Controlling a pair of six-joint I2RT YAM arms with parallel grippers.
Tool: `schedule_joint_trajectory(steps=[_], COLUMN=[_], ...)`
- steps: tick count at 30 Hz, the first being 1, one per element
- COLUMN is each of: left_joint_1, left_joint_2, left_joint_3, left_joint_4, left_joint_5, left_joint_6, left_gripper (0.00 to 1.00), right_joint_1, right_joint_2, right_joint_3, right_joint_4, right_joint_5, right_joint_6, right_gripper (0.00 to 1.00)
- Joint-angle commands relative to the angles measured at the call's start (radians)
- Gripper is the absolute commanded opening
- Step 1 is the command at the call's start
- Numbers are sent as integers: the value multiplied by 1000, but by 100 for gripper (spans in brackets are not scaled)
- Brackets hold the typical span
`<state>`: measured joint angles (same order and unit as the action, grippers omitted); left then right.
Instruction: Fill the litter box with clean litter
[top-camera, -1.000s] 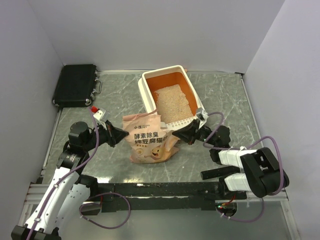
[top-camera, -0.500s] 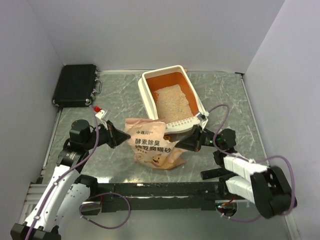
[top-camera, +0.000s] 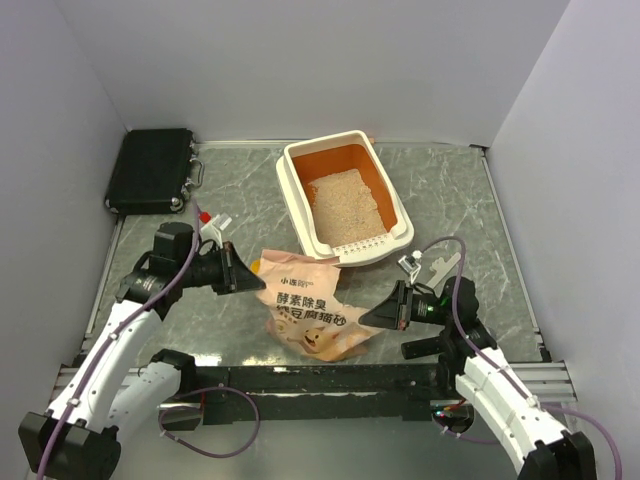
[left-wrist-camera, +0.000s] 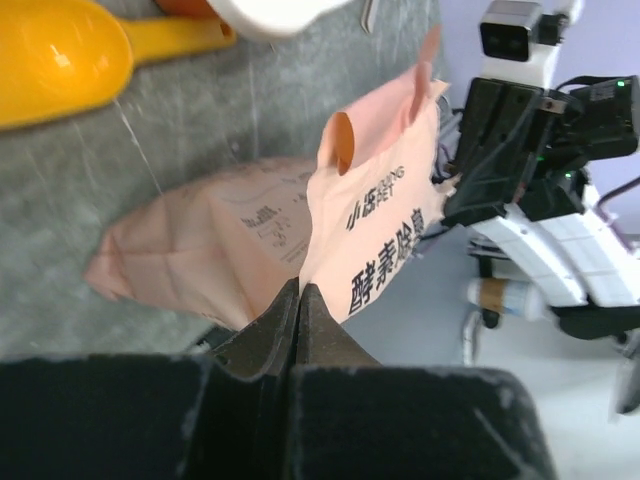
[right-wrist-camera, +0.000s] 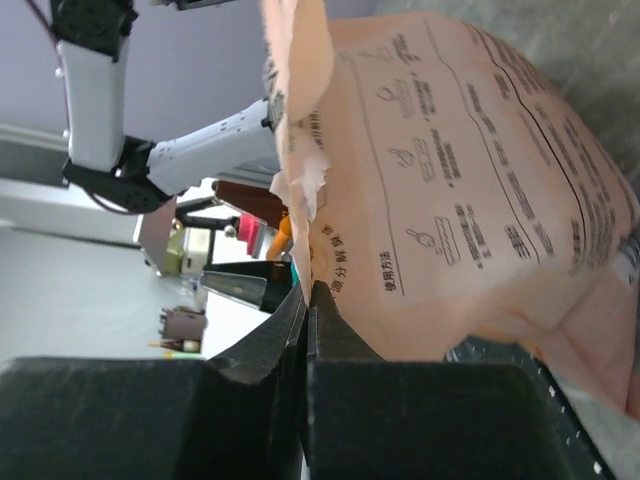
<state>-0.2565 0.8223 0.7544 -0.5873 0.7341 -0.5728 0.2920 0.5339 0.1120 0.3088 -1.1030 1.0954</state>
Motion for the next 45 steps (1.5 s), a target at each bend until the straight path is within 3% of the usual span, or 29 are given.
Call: schedule_joint_trajectory(steps=[1, 5, 9, 12, 14, 18, 22, 23, 28, 32, 36, 45], left_joint_1=[22, 22, 22, 2, 0, 0, 0, 0, 0, 0, 2, 3], left_joint_2=[3, -28, -66, -38, -38, -31, -34, -35, -31, -22, -38, -45], left_joint_3=[-16, -127, -156, -132, -127, -102, -102, -102, -90, -79, -90, -86], left_joint_4=[-72, -78, -167, -220, -206, -200, -198, -198, -203, -204, -200, -207], left_joint_5=[13, 99, 103, 80, 86, 94, 96, 96, 88, 88, 91, 105], left_joint_6=[-93, -162, -165, -124, -130, -116, -114, -113, -101, -84, -79, -56], left_gripper=[1, 1, 1, 1, 1, 1, 1, 1, 1, 1, 1, 1], right_joint_1=[-19, -31, -33, -33, -31, -31, -24, -21, 117, 463, 616, 754], right_joint_2=[-63, -52, -51, -23, 1, 61, 31, 18, 29, 173, 227, 247], right_joint_3=[-2, -18, -43, -2, 78, 285, 386, 397, 523, 630, 684, 663], right_joint_4=[-304, -332, -252, -287, -435, -753, -804, -780, -732, -758, -775, -827], right_joint_5=[-26, -49, -80, -92, -89, 24, 259, 282, 451, 676, 784, 897], right_joint_6=[9, 43, 136, 41, -84, -534, -684, -689, -796, -894, -963, -1011], right_gripper=[0, 0, 0, 0, 10, 53, 83, 100, 100, 100, 100, 100])
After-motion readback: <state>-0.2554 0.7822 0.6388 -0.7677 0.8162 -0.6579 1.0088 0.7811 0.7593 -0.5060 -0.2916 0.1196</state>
